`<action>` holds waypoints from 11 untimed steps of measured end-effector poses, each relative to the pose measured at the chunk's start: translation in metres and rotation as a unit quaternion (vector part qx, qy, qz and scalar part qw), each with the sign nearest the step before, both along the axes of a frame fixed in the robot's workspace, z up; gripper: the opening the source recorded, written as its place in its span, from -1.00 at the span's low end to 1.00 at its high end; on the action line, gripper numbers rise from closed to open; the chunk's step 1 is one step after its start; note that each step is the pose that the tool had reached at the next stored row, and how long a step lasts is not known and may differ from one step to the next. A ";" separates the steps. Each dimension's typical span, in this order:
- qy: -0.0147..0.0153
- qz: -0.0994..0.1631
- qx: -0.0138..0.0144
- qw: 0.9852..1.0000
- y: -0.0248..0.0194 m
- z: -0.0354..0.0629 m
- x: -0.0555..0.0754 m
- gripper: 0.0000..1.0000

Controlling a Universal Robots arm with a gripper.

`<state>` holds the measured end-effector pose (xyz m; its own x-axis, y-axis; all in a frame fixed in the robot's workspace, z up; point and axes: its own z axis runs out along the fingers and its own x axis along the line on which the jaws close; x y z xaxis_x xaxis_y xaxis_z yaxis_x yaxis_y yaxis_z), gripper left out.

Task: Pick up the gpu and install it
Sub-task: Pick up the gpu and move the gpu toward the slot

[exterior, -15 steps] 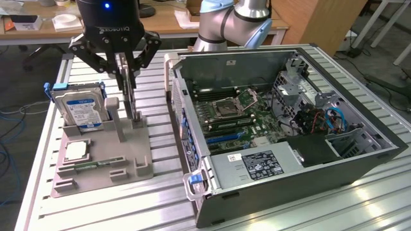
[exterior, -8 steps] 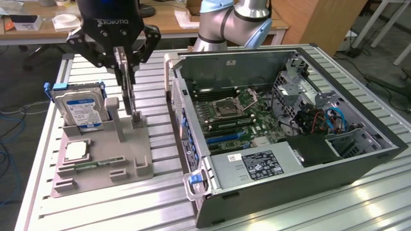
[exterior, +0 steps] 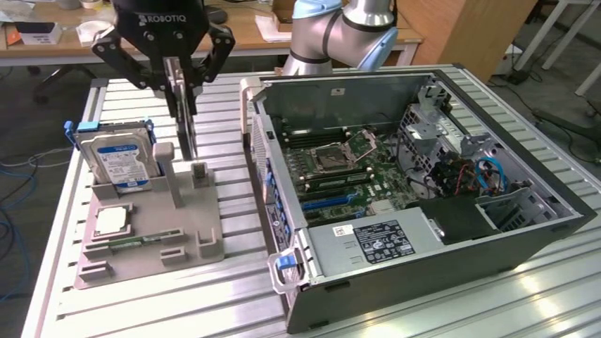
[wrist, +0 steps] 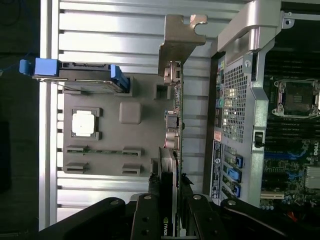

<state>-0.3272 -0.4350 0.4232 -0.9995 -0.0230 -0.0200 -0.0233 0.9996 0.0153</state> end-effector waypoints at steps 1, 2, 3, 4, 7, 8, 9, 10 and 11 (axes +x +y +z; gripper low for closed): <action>0.000 0.000 0.000 1.000 0.0000 0.0017 0.000 -0.48; 0.000 0.000 0.000 1.000 0.0000 0.0034 0.000 -0.48; 0.000 0.000 0.000 1.000 0.0000 0.0053 0.000 -0.48; 0.000 0.000 0.000 1.000 0.0000 0.0072 0.000 -0.48; 0.000 0.000 0.000 1.000 0.0000 0.0127 0.000 -0.48; 0.000 0.000 0.000 1.000 0.0000 0.0145 0.000 -0.48; 0.000 0.000 0.000 1.000 0.0000 0.0163 0.000 -0.48; 0.000 0.000 0.000 1.000 0.0000 0.0182 0.000 -0.48; 0.000 0.000 0.000 1.000 0.0000 0.0199 0.000 -0.48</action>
